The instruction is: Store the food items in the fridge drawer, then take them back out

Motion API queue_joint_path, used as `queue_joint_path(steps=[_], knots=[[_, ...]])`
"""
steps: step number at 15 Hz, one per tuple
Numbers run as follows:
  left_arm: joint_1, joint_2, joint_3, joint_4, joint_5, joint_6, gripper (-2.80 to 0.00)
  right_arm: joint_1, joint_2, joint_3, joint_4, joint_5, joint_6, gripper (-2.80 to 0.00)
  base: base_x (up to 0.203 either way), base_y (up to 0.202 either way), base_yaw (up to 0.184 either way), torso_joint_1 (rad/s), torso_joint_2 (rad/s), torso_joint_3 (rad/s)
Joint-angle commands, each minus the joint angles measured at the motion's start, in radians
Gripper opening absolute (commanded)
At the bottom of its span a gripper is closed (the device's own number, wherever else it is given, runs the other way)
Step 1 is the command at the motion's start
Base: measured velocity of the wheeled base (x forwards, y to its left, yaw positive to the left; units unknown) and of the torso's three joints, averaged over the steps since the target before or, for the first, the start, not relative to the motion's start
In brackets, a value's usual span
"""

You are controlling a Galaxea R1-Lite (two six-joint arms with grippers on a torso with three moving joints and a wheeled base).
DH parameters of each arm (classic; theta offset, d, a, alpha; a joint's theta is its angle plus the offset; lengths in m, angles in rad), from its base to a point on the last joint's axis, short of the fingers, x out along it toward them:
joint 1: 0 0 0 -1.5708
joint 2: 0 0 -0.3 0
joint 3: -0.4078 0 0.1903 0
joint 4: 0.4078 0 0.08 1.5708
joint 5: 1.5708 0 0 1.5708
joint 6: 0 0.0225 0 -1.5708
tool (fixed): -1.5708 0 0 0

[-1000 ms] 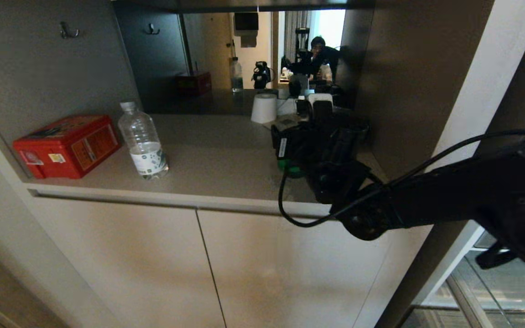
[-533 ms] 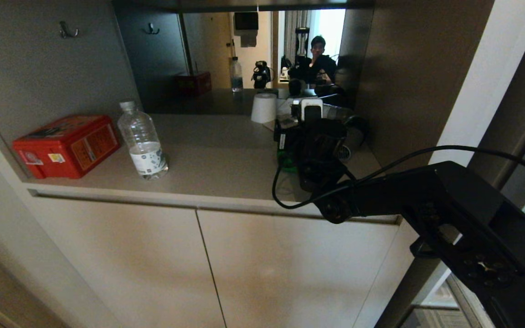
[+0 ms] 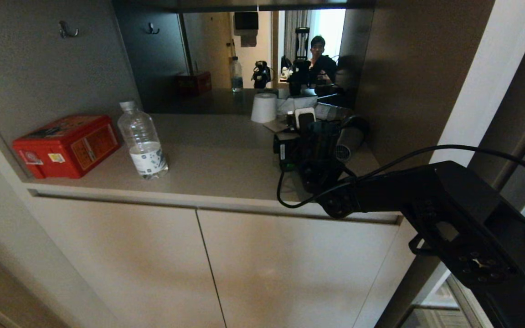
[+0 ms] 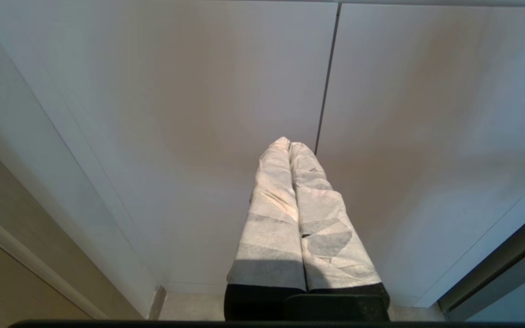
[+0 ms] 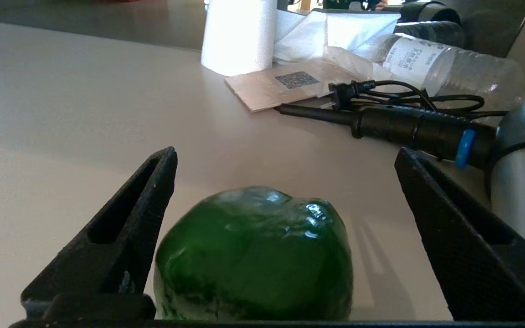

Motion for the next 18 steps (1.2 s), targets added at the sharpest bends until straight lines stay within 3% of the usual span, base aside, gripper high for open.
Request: queue_joint_path(steps=[1, 4, 7, 18], knots=[[0.000, 0.000, 0.000, 0.000, 0.000, 0.001, -2.80, 0.001, -0.044, 0.021, 0.013, -0.006, 0.002, 0.00, 0.000, 0.000, 0.000, 0.000, 0.00, 0.000], [0.000, 0.000, 0.000, 0.000, 0.000, 0.001, -2.80, 0.000, -0.118, 0.110, 0.085, -0.009, 0.016, 0.00, 0.000, 0.000, 0.000, 0.000, 0.00, 0.000], [0.000, 0.000, 0.000, 0.000, 0.000, 0.000, -2.80, -0.001, -0.134, 0.124, 0.153, -0.012, 0.088, 0.00, 0.000, 0.000, 0.000, 0.000, 0.00, 0.000], [0.000, 0.000, 0.000, 0.000, 0.000, 0.001, -2.80, -0.022, -0.071, 0.125, 0.163, -0.018, 0.114, 0.00, 0.000, 0.000, 0.000, 0.000, 0.00, 0.000]])
